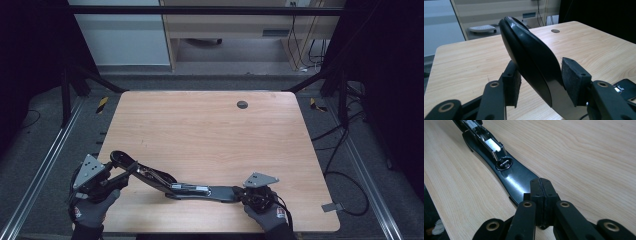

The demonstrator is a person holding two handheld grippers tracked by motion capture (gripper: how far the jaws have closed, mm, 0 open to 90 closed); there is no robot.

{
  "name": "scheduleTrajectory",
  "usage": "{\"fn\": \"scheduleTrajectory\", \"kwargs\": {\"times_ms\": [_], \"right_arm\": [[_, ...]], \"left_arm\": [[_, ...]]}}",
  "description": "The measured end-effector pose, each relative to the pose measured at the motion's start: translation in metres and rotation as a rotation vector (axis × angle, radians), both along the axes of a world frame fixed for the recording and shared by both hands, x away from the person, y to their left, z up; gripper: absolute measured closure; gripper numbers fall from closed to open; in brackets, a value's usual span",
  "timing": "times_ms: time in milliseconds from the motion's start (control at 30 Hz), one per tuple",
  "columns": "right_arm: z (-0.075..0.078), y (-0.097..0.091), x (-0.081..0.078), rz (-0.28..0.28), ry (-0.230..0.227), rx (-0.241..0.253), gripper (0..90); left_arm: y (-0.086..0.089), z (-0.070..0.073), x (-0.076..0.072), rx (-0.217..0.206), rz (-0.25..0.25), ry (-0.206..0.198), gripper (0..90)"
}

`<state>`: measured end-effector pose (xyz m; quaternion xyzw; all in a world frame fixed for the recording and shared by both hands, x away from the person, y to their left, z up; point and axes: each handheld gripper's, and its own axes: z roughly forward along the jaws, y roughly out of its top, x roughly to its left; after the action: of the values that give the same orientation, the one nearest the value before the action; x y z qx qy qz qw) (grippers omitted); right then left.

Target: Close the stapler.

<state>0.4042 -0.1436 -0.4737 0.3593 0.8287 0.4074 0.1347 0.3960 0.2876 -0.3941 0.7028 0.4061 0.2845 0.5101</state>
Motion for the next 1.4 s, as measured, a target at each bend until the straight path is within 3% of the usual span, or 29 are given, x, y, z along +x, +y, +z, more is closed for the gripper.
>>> {"fn": "scheduleTrajectory", "kwargs": {"times_ms": [633, 1400], "right_arm": [[-0.014, 0.001, 0.003, 0.013, 0.054, -0.049, 90.0], [-0.016, 0.002, 0.004, 0.001, 0.063, -0.021, 90.0]], "left_arm": [[0.001, 0.001, -0.002, -0.02, 0.003, 0.013, 52.4], [-0.005, 0.005, -0.005, -0.028, -0.002, 0.004, 54.0]]}}
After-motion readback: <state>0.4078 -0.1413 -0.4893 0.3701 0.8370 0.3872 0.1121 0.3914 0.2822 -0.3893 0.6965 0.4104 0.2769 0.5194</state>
